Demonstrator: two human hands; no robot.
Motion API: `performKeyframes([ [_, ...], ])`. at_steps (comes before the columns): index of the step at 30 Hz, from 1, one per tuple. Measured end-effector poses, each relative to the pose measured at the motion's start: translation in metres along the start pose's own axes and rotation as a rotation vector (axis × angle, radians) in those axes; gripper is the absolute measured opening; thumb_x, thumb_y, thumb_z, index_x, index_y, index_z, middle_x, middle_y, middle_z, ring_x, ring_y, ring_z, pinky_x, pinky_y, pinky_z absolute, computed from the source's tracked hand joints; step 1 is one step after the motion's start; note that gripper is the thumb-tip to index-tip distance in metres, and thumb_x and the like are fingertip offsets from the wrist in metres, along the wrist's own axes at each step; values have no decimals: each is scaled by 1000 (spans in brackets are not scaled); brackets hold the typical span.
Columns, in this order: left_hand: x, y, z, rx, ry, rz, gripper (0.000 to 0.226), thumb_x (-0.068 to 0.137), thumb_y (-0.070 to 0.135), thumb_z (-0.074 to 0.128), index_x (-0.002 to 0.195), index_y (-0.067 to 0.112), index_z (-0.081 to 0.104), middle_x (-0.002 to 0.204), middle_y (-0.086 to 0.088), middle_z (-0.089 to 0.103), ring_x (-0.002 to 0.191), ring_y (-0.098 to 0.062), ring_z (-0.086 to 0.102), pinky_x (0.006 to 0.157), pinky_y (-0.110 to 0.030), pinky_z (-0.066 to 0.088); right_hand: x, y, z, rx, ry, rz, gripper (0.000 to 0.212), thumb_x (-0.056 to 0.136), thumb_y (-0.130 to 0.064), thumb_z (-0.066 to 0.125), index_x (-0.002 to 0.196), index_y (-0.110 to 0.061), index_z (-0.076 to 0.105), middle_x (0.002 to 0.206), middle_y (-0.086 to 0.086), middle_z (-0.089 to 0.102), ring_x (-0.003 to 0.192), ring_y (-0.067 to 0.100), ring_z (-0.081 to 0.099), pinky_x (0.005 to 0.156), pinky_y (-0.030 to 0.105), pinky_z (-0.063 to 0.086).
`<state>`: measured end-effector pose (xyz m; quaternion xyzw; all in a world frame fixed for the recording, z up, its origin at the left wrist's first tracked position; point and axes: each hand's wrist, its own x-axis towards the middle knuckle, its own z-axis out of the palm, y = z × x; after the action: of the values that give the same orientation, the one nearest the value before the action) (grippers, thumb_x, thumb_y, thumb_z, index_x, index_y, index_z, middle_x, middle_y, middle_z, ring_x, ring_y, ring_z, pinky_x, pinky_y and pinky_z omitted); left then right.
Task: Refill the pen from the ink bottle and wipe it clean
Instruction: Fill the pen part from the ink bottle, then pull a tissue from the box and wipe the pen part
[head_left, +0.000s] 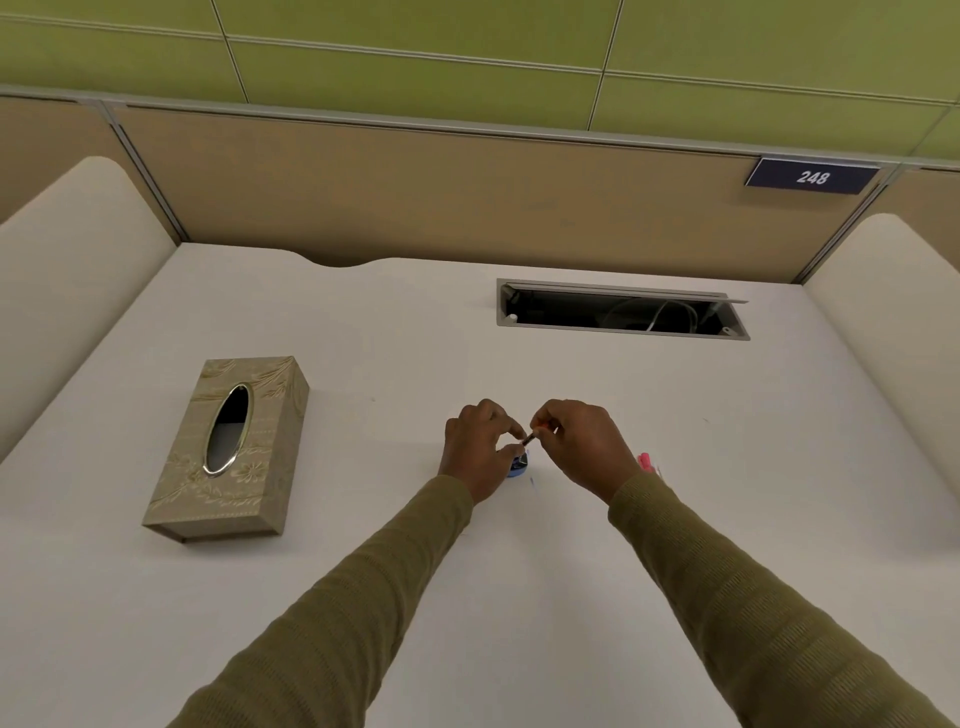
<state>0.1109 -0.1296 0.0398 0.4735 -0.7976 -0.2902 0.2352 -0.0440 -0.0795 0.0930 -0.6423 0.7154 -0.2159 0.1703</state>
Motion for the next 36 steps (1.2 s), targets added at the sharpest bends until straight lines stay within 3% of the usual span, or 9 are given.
performKeyframes([
  [4, -6, -2, -10, 17, 16, 30, 28, 86, 21, 67, 113, 27, 65, 106, 8, 52, 92, -10, 43, 87, -26, 25, -9, 9, 1, 78, 56, 95, 9, 92, -14, 66, 93, -17, 74, 79, -10, 66, 72, 7, 58, 70, 19, 43],
  [8, -14, -16, -32, 24, 111, 23, 24, 85, 22, 66, 109, 27, 66, 101, 7, 55, 83, -11, 45, 84, -31, 30, -18, 13, 3, 220, 120, 232, 11, 92, -14, 65, 90, -16, 75, 79, -7, 72, 75, 9, 64, 66, 8, 41],
  [14, -46, -58, -76, 86, 281, -73, 16, 85, 28, 69, 100, 25, 69, 99, 6, 59, 87, -17, 56, 80, -34, 36, -29, 19, 1, 427, 141, 396, 15, 92, -17, 61, 92, -19, 76, 87, -3, 76, 83, 16, 69, 81, 35, 58],
  [19, -67, -93, -115, 249, 459, -145, 18, 78, 24, 75, 94, 19, 71, 93, -1, 62, 80, -25, 59, 73, -38, 43, -32, 22, 6, 496, 164, 443, 14, 92, -16, 61, 90, -19, 75, 85, -2, 76, 80, 16, 69, 83, 42, 60],
  [23, -75, -115, -139, 414, 517, -264, 28, 77, 25, 77, 101, 11, 70, 106, -13, 63, 103, -37, 57, 83, -47, 43, -34, 25, 8, 482, 171, 450, 15, 92, -20, 61, 85, -22, 75, 83, -1, 75, 81, 19, 70, 83, 45, 59],
  [30, -70, -133, -162, 659, 280, -563, 55, 82, 45, 66, 120, 7, 56, 121, -19, 55, 111, -39, 48, 93, -48, 34, -35, 22, 12, 472, 176, 443, 14, 93, -21, 61, 87, -24, 74, 84, -3, 75, 84, 20, 70, 84, 44, 58],
  [36, -68, -144, -162, 635, 212, -566, 45, 84, 27, 65, 122, 9, 51, 121, -17, 56, 114, -36, 50, 95, -46, 34, -36, 15, 11, 490, 182, 427, 13, 96, -17, 60, 95, -16, 73, 88, 2, 75, 87, 25, 70, 85, 44, 56],
])
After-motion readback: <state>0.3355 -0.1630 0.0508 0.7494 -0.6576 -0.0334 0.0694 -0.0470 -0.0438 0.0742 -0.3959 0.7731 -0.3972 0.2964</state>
